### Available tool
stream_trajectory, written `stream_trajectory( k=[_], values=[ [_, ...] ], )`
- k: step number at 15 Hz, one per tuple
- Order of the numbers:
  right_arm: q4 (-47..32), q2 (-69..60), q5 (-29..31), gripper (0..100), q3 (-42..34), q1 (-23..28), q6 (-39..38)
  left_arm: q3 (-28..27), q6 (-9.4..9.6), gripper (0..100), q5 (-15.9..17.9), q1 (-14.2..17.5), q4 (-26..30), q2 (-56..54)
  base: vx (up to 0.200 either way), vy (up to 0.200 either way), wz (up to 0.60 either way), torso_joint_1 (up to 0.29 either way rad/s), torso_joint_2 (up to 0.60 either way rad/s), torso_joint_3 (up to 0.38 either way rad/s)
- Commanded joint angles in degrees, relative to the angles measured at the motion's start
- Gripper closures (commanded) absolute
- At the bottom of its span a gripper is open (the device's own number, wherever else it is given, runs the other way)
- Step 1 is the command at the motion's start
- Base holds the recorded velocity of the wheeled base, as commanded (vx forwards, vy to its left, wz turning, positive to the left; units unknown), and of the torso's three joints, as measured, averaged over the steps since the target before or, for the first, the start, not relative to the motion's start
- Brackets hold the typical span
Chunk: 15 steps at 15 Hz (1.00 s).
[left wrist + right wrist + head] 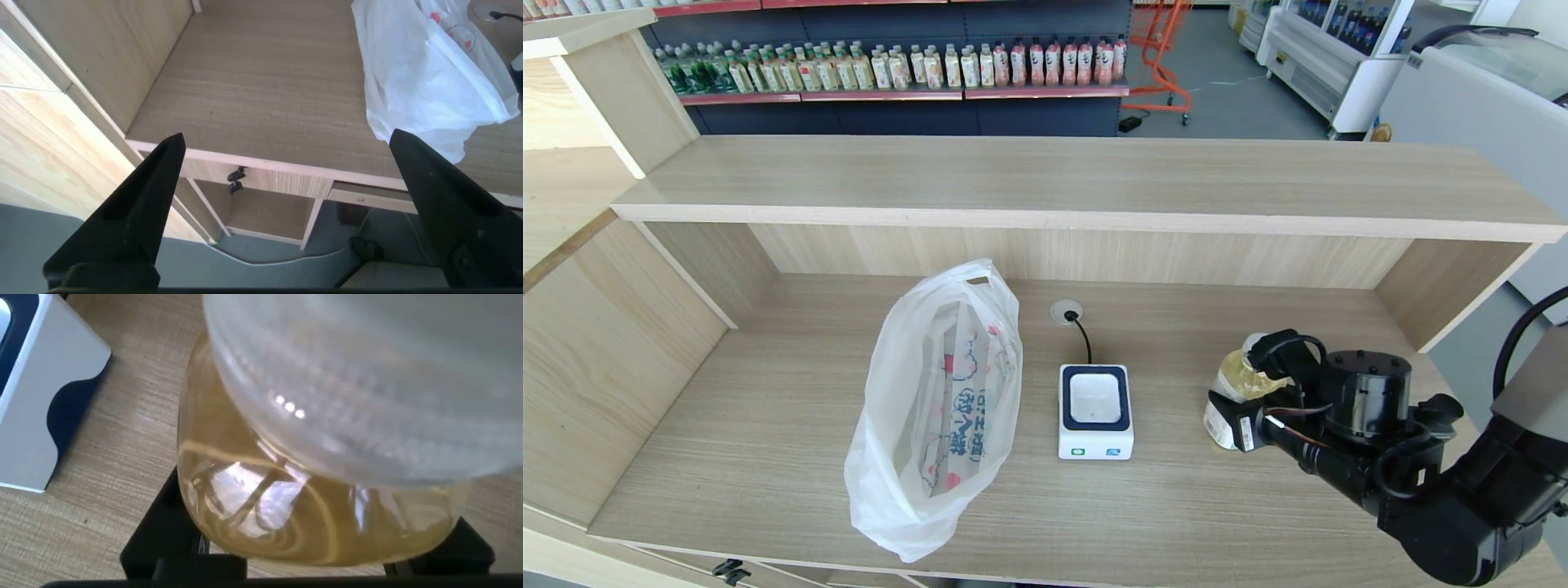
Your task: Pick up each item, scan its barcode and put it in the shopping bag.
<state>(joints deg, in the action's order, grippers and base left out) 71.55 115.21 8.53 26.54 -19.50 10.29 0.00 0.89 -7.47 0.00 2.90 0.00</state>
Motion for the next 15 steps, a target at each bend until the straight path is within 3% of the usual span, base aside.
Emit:
stream_trajectory(
  k=[1,4,5,8,10,14,15],
  values=[
    [0.08,0.01,0.08,100,-0.08,0.26,0.43,0.00,-0.01,0,0.00,0.00,0.00,0.09,0.000,0.000,0.00,0.000,0.00,0.000],
    [-0.97,-5.70,-0.80,100,-0.08,0.26,-1.50,0.00,-0.01,0,0.00,0.00,0.00,0.00,0.000,0.000,0.00,0.000,0.00,0.000],
    [-5.10,-10.80,-2.47,100,-0.08,0.70,-3.52,0.00,-0.01,0,0.00,0.00,0.00,0.00,0.000,0.000,0.00,0.000,0.00,0.000],
    [-44.04,-39.98,-14.07,100,5.72,4.74,-12.13,0.00,-0.01,0,0.00,0.00,0.00,0.09,0.000,0.000,0.00,0.000,0.00,0.000],
    [-56.87,-49.65,-21.63,100,9.32,6.15,-13.98,0.00,-0.01,0,0.00,0.00,0.00,0.00,0.000,0.000,0.00,0.000,0.00,0.000],
    [-58.71,-51.40,-36.39,100,10.55,5.44,-13.98,0.00,-0.01,0,0.00,0.00,0.00,0.00,0.000,0.000,0.00,0.000,0.00,0.000],
    [-58.98,-49.91,-37.45,100,12.92,4.30,-13.89,0.00,-0.01,0,0.00,0.00,0.00,0.09,0.000,0.000,0.00,0.000,0.00,0.000]
  ],
)
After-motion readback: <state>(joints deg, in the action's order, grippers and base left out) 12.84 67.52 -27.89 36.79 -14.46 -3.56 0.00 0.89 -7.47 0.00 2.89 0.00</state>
